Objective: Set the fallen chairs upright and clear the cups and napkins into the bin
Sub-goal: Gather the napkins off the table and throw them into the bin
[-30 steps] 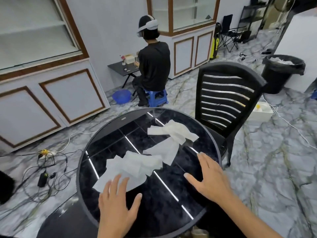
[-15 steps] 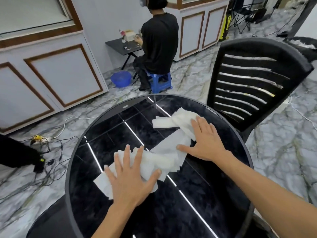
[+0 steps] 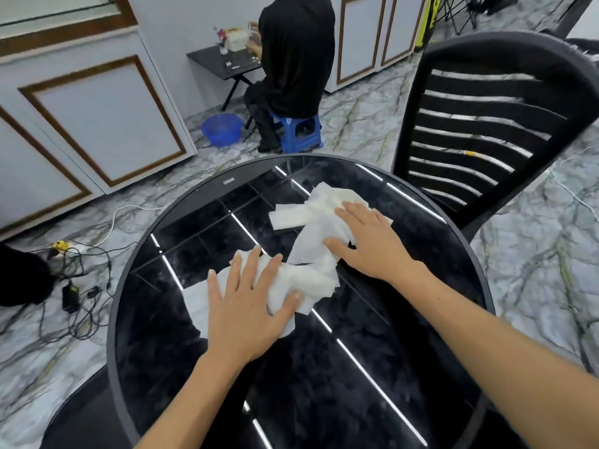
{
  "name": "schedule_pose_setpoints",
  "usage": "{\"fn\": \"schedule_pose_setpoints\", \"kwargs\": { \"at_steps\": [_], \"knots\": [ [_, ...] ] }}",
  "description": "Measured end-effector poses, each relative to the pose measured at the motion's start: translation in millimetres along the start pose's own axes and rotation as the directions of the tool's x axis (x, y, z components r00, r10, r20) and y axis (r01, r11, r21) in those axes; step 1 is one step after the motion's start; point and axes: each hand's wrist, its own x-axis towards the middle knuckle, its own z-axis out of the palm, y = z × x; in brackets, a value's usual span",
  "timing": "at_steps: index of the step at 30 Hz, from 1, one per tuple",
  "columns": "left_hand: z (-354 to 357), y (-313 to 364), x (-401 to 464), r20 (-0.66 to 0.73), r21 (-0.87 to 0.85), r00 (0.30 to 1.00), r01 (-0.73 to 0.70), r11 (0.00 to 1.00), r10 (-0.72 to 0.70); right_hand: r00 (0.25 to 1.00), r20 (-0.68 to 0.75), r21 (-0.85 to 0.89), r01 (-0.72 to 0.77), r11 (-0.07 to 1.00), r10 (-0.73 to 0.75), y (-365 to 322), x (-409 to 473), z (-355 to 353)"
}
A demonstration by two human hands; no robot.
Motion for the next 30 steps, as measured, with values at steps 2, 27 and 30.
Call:
{"fn": "schedule_pose_setpoints", "kwargs": {
  "at_steps": [2, 27, 30],
  "knots": [
    [0.8, 0.4, 0.2, -0.008, -0.008, 1.000, 0.009, 1.000, -0.009, 0.999, -0.043, 0.044, 0.025, 0.999, -0.023, -1.4, -8.7, -1.9],
    [2.5, -2.5, -1.2, -0.029, -0.033, 1.000, -0.001, 0.999, 0.000, 0.997, -0.044, -0.138, -0.065, 0.988, 0.060, -0.4, -44.7, 5.7],
    [3.4, -3.0, -1.7, -0.033, -0.022, 0.999, -0.002, 1.000, 0.001, 0.995, -0.071, -0.087, -0.074, 0.994, 0.067, -1.0, -48.3, 6.1]
  ]
}}
